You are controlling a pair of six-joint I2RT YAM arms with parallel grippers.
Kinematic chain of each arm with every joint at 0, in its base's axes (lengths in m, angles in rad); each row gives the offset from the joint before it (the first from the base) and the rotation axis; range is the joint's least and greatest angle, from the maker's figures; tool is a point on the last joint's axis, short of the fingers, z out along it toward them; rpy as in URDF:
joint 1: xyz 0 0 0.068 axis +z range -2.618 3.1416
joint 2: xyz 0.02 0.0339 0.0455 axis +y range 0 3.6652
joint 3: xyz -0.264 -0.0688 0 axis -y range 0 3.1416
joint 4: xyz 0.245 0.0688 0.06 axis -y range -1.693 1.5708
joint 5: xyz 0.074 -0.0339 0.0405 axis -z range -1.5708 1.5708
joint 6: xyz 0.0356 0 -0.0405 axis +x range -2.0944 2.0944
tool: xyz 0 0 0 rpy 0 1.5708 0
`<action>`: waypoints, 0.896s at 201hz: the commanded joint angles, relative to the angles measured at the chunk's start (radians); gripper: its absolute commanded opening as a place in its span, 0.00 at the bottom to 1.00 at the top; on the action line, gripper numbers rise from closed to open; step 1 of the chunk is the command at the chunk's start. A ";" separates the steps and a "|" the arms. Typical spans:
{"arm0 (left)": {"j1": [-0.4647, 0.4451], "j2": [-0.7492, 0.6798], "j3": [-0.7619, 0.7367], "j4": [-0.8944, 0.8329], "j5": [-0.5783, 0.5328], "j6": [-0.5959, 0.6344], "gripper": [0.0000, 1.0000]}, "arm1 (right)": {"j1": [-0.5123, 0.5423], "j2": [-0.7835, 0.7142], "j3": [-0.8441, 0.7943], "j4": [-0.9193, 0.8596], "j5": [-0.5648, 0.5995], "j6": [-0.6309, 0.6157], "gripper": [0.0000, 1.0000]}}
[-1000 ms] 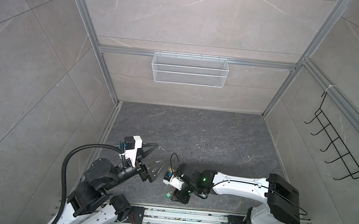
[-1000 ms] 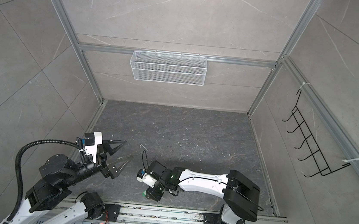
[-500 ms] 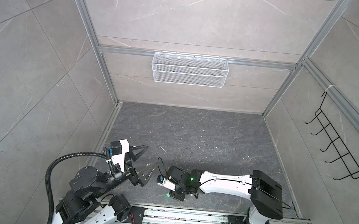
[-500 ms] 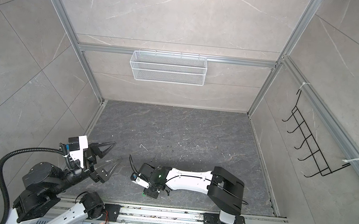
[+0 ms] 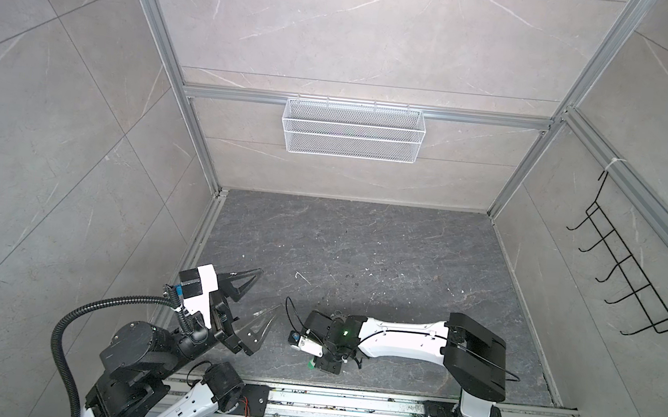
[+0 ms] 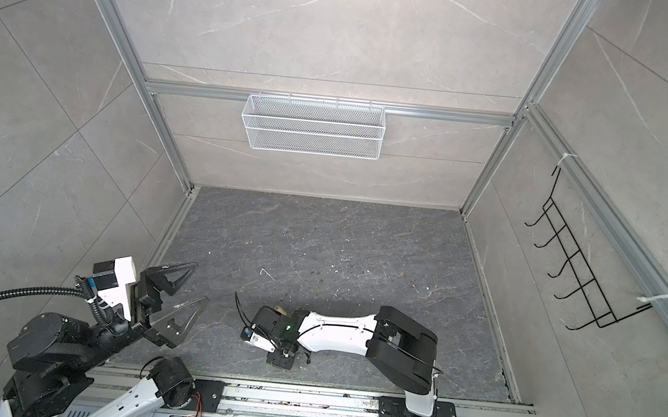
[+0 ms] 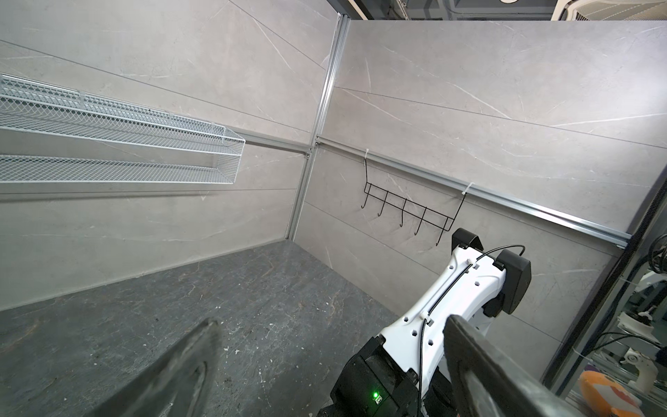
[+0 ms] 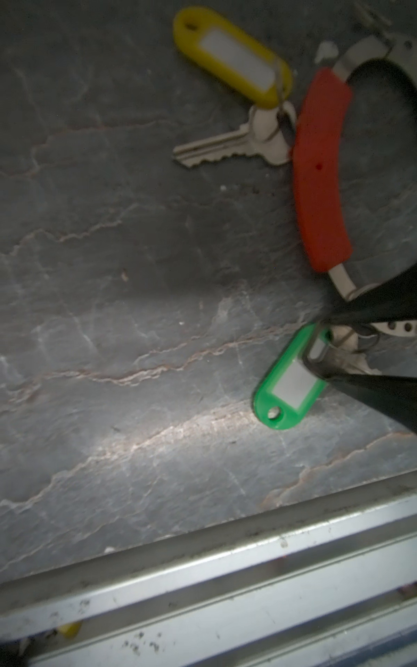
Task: Remove the keys from the keyring
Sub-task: 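Grip the green-tagged key's ring with the right gripper near the table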
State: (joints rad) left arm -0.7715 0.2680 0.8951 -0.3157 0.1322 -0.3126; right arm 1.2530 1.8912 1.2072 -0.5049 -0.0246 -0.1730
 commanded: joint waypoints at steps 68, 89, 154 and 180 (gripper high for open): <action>0.003 0.008 0.007 0.027 0.001 0.017 0.97 | 0.005 0.019 0.024 -0.018 0.071 -0.036 0.34; 0.004 0.008 0.007 0.029 0.002 0.015 0.97 | 0.005 0.020 0.015 -0.008 0.089 -0.037 0.31; 0.003 0.014 0.005 0.030 0.015 0.010 0.97 | 0.005 -0.011 -0.007 0.024 0.126 -0.034 0.00; 0.002 0.023 0.003 0.029 0.024 0.007 0.99 | 0.000 -0.073 -0.037 0.048 0.126 -0.004 0.00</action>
State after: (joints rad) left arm -0.7715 0.2726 0.8951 -0.3149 0.1364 -0.3130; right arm 1.2526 1.8870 1.1992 -0.4793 0.0837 -0.2043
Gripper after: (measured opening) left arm 0.981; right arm 0.051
